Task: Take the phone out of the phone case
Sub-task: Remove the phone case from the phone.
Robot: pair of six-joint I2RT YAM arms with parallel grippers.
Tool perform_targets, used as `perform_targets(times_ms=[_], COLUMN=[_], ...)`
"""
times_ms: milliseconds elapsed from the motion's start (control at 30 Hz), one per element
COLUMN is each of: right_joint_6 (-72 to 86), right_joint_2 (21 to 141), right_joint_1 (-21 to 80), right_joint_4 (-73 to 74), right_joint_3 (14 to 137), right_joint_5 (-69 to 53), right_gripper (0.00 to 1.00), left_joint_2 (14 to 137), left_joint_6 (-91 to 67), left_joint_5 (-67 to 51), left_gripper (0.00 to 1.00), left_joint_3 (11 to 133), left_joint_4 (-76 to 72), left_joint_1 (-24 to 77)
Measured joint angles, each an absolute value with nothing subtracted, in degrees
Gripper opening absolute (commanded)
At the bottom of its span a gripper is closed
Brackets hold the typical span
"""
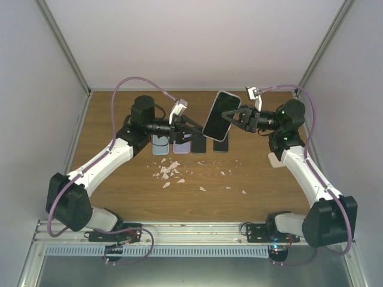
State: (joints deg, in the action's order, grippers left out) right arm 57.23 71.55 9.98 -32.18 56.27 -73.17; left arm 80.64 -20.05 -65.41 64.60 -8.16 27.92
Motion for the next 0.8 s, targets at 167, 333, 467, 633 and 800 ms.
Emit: perform_targets(times_ms=[167, 333, 467, 633, 800], right_joint_6=[57.2, 57.6, 61.7, 70.1, 72.5], right_joint_2=[71.5, 71.6, 72.0, 72.0, 72.0], right_joint_1=[10.0, 9.8, 9.5, 10.3, 10.3], right_joint_4=[-32.2, -33.3, -39.2, -50.0, -53.4], right_joint_3=[56.3, 56.2, 55.2, 53.8, 53.3], right_joint_5=[-73.1, -72.6, -71.9, -74.1, -74.9], right_gripper=[0.01, 0.0, 0.0, 0.01, 0.01], left_joint_2=[80.9, 80.9, 80.9, 82.6, 83.0], left_joint_6=[-18.8, -18.4, -18.4, -18.7, -19.1], left_joint_5=[-63.3, -62.3, -61.5, -58.1, -58.2], left_gripper=[0.29, 0.24, 0.22, 0.22, 0.39], left_joint_3=[64.6, 64.7, 64.7, 64.6, 64.4], left_joint_4=[-6.3, -6.2, -6.0, -4.6, -4.9], left_joint_1=[28.1, 27.7, 27.2, 26.3, 26.1])
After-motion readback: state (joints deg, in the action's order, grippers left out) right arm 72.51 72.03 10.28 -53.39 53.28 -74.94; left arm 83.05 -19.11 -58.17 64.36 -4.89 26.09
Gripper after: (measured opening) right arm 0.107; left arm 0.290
